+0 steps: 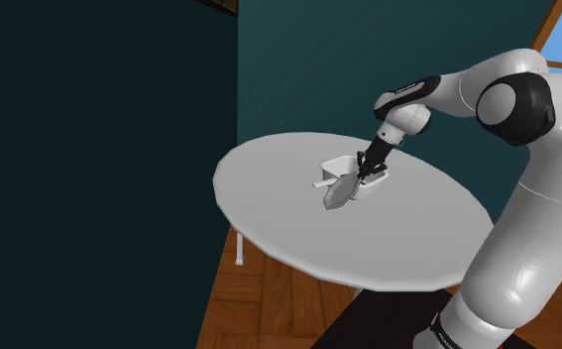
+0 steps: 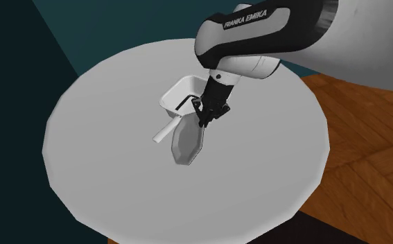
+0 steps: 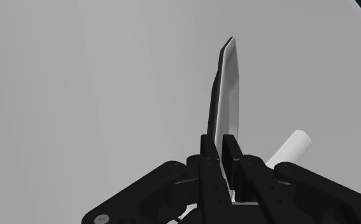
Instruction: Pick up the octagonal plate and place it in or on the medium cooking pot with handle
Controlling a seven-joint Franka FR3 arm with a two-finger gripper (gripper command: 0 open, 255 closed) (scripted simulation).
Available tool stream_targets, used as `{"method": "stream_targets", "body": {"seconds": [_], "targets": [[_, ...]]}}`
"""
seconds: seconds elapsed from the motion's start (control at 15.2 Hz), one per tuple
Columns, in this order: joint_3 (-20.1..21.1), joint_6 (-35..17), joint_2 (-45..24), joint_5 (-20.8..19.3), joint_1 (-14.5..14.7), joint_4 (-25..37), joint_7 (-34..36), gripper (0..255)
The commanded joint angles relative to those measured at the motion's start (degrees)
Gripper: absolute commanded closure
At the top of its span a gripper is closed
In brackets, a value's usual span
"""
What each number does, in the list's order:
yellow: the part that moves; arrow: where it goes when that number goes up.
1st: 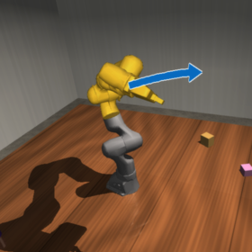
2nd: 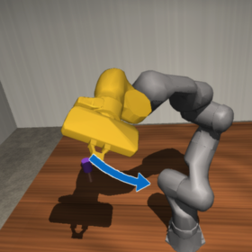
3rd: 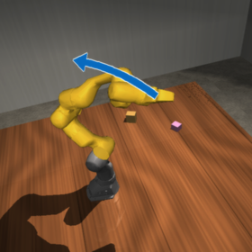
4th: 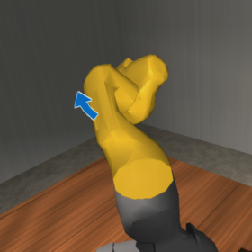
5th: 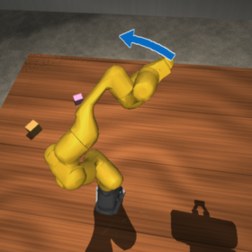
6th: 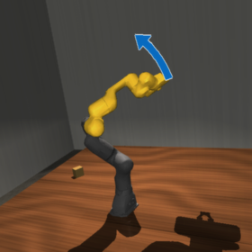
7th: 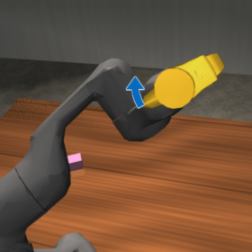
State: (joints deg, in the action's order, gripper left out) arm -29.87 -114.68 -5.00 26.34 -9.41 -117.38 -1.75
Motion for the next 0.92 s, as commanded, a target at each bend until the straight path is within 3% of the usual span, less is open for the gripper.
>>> {"method": "stream_targets", "body": {"seconds": [0.0, 0.4, 0.86], "targets": [[-0.4, 1.9, -1.8, 0.5, -0.7, 3.1, -0.6, 255], [-1.5, 10.8, -15.0, 5.4, -7.0, 20.7, -5.4, 255], [0.1, 22.8, -31.9, 10.5, -17.9, 47.2, -6.4, 255]]}}
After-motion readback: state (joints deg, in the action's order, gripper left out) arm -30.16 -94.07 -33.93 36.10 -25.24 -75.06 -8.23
